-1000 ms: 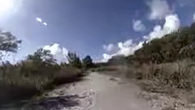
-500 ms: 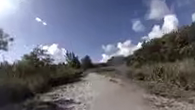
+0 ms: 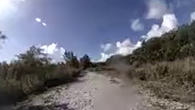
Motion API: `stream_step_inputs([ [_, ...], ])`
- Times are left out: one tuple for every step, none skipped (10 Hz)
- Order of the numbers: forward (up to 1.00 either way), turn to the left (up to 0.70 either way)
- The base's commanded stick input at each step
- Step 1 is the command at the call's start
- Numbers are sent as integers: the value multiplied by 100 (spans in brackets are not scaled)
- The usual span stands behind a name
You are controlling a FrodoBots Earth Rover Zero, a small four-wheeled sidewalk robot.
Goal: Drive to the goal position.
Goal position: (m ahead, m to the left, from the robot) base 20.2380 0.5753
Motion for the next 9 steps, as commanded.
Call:
stream_step_inputs([
  [45,0],
  [45,0],
  [45,0],
  [45,0],
  [45,0],
  [45,0],
  [45,0],
  [45,0],
  [45,0],
])
